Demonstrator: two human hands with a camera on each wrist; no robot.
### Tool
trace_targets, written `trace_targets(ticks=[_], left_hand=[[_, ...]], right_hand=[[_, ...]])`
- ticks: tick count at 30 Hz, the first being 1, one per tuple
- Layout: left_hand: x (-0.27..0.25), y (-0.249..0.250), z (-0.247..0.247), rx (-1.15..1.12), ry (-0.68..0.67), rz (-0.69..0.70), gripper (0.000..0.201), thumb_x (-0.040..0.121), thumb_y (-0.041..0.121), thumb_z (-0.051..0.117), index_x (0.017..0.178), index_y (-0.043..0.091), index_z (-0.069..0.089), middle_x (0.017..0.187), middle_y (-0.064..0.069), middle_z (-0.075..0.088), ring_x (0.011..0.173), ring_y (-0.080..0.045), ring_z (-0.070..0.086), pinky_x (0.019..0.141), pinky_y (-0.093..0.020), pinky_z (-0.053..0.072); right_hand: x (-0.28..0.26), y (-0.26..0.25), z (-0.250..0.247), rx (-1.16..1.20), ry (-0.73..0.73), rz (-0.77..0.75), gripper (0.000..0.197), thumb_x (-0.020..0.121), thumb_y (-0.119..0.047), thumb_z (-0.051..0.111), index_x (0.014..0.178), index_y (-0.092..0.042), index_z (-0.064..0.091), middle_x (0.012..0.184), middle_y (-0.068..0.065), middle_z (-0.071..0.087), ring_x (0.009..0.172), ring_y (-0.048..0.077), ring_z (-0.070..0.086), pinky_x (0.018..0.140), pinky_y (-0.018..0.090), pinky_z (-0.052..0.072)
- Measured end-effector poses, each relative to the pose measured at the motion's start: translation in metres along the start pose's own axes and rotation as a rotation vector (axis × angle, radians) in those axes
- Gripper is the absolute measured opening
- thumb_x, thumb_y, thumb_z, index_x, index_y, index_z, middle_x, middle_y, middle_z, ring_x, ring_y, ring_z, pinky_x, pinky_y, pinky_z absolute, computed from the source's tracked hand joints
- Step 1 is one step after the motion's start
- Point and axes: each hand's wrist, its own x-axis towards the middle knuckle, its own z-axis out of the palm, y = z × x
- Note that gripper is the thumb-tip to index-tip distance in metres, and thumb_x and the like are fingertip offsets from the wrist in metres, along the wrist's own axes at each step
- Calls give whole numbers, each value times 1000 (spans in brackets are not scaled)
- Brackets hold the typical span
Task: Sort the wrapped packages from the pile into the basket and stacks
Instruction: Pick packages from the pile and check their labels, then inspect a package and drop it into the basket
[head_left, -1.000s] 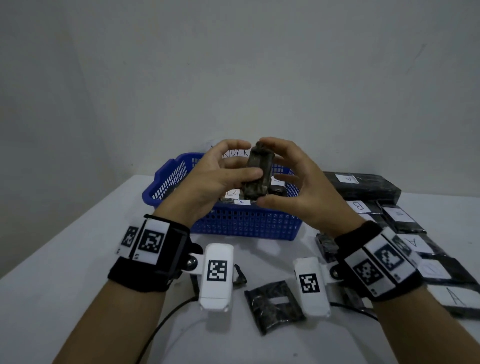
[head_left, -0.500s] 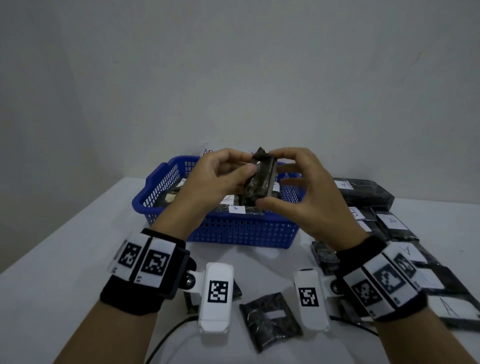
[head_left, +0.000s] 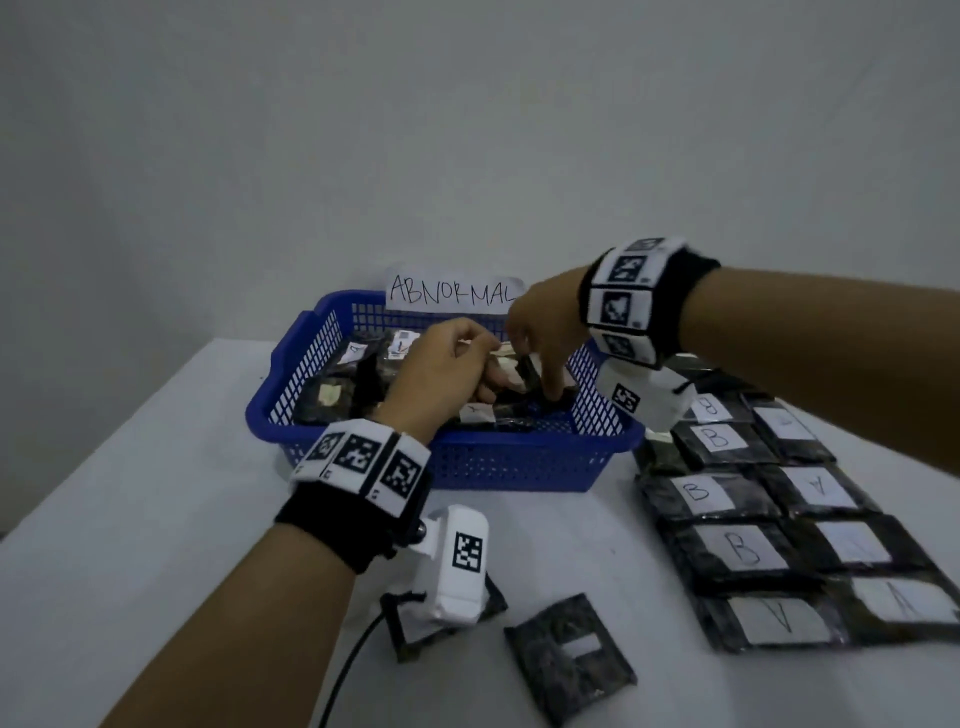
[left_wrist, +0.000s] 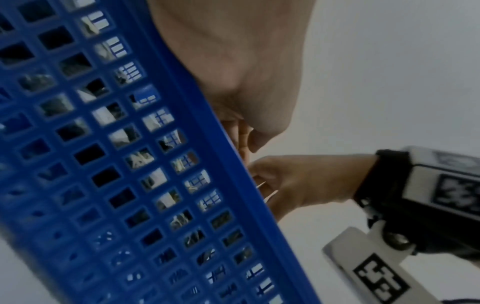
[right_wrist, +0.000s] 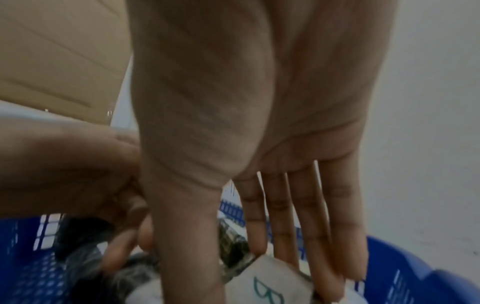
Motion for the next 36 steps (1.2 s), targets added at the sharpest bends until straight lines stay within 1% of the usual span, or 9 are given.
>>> trace_targets(ticks=[4, 8, 13, 17, 21, 25, 29, 33, 36], left_hand=[[5, -8, -6, -17, 23, -91, 20, 105, 18, 45, 100, 7, 62, 75, -11, 73, 61, -23, 63, 70, -38, 52], [7, -11, -5, 34, -32, -173, 26, 105, 19, 41, 99, 6, 62, 81, -13, 74, 64, -23, 65, 66, -34, 56], [12, -12, 0, 241, -214, -213, 30, 106, 30, 42, 96, 14, 65, 94, -10, 75, 90, -28, 72, 87, -43, 57], [14, -12, 2, 340, -225, -153, 31, 105, 33, 44, 104, 14, 69, 100, -8, 72, 92, -27, 70, 91, -47, 56], [14, -11, 2, 456, -243, -82, 32, 105, 33, 44, 116, 13, 68, 104, -9, 70, 87, -20, 65, 78, -33, 50], [16, -12, 2, 450, -234, -64, 32, 104, 31, 47, 112, 9, 69, 95, -8, 70, 76, -15, 60, 76, -32, 50], [8, -1, -2, 230, -45, 41, 20, 102, 24, 52, 109, 16, 70, 97, 2, 71, 83, -10, 63, 82, -33, 54], [-16, 14, -24, 136, 107, 113, 16, 101, 16, 54, 101, 19, 70, 89, 4, 71, 75, -5, 61, 70, -26, 49], [-46, 16, -46, 152, 154, 130, 13, 99, 19, 56, 99, 21, 69, 85, 4, 72, 68, -4, 63, 59, -23, 49]], right_hand=[[21, -8, 11, -155, -159, 14, 56, 72, -47, 87, 114, -12, 73, 93, 1, 76, 73, 13, 66, 58, 24, 51], [20, -4, 23, -126, -176, 33, 47, 77, -45, 83, 111, -14, 74, 97, -1, 76, 75, 14, 66, 50, 20, 49], [29, 6, 27, 30, -203, -2, 22, 80, -29, 85, 94, -15, 75, 104, 7, 77, 99, 22, 73, 87, 36, 61], [34, 13, 30, 114, -206, -9, 24, 83, -19, 82, 106, -10, 78, 106, 6, 76, 104, 22, 72, 85, 31, 59], [37, 16, 28, 166, -229, -6, 21, 85, -13, 80, 105, -10, 77, 110, 7, 75, 110, 24, 69, 78, 27, 57], [30, 14, 21, 137, -220, -11, 28, 89, -19, 76, 115, -10, 75, 99, -1, 71, 100, 18, 68, 71, 22, 55], [-1, 18, -10, 227, 12, -20, 23, 88, -33, 76, 104, -16, 78, 87, -5, 75, 85, 14, 73, 75, 31, 60], [-61, 3, -24, 323, 235, -129, 23, 89, -46, 71, 89, -22, 74, 79, -8, 76, 67, 10, 71, 67, 26, 58], [-99, -27, -1, 351, 271, -232, 26, 86, -52, 72, 86, -26, 71, 75, -8, 71, 67, 11, 67, 68, 29, 55]])
